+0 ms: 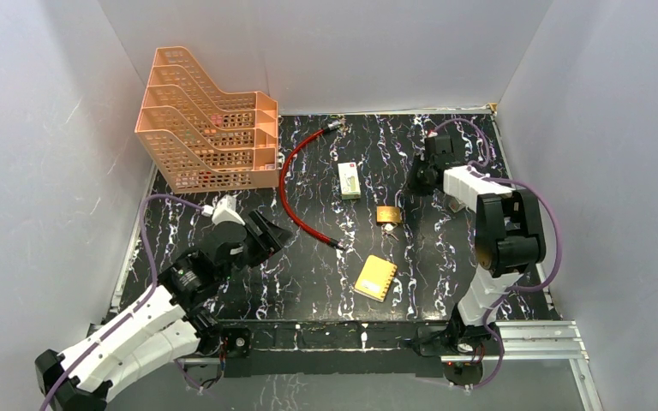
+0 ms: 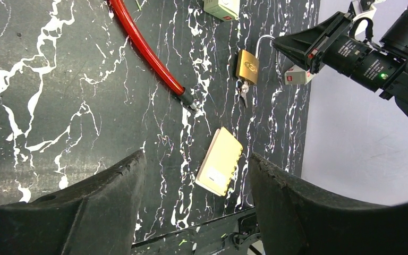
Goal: Unlock with the key
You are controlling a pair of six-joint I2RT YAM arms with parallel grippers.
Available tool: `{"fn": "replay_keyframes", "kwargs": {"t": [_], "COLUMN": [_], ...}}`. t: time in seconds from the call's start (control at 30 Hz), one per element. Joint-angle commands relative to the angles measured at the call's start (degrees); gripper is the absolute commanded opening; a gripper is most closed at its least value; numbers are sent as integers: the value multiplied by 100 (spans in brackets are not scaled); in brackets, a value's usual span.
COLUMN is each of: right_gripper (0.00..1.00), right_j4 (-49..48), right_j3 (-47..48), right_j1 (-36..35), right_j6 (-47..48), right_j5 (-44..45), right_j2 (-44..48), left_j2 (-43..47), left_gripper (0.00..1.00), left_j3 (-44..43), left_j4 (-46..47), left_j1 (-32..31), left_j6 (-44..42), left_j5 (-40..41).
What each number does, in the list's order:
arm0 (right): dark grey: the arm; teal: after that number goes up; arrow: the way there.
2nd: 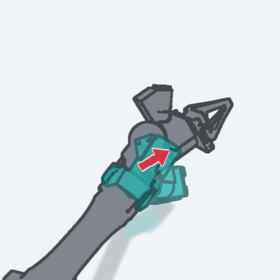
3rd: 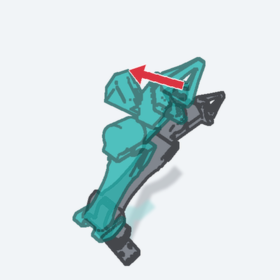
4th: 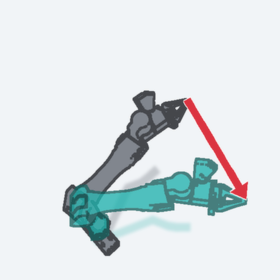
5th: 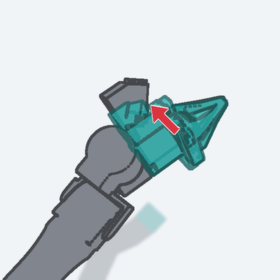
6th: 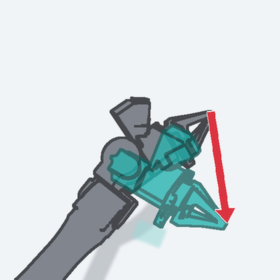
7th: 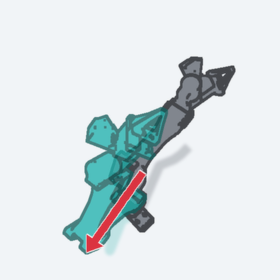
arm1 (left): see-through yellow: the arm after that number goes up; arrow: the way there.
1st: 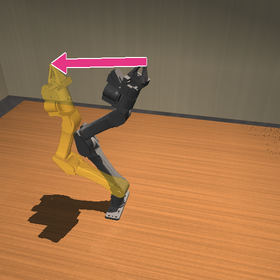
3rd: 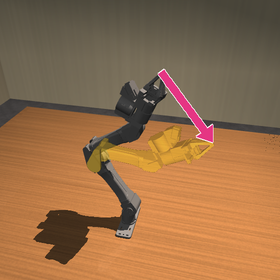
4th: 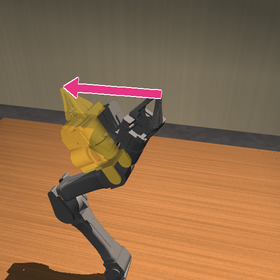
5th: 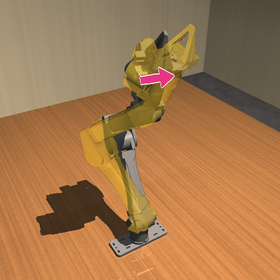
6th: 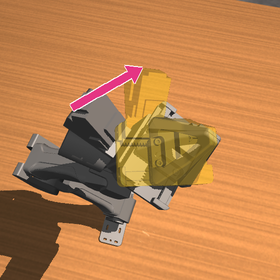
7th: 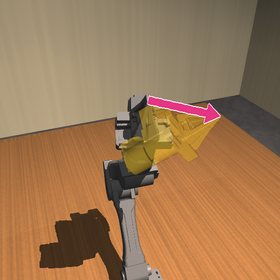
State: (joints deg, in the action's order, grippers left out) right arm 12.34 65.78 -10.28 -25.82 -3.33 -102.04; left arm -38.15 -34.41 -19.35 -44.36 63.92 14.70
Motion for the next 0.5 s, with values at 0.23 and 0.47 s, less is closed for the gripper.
{"fn": "replay_keyframes", "kwargs": {"t": [0.23,0.47], "right_gripper": [25,47], "right_j4": [-222,-301], "right_j3": [-359,-444], "right_j1": [314,-135], "right_j6": [-180,-460], "right_j5": [-161,98], "right_j2": [544,2512], "left_j2": [-112,-80], "left_gripper": [68,76], "left_j3": [-100,-909], "left_j4": [195,-939], "left_j1": [11,22], "left_j6": [-243,-750], "left_j5": [-107,629]}}
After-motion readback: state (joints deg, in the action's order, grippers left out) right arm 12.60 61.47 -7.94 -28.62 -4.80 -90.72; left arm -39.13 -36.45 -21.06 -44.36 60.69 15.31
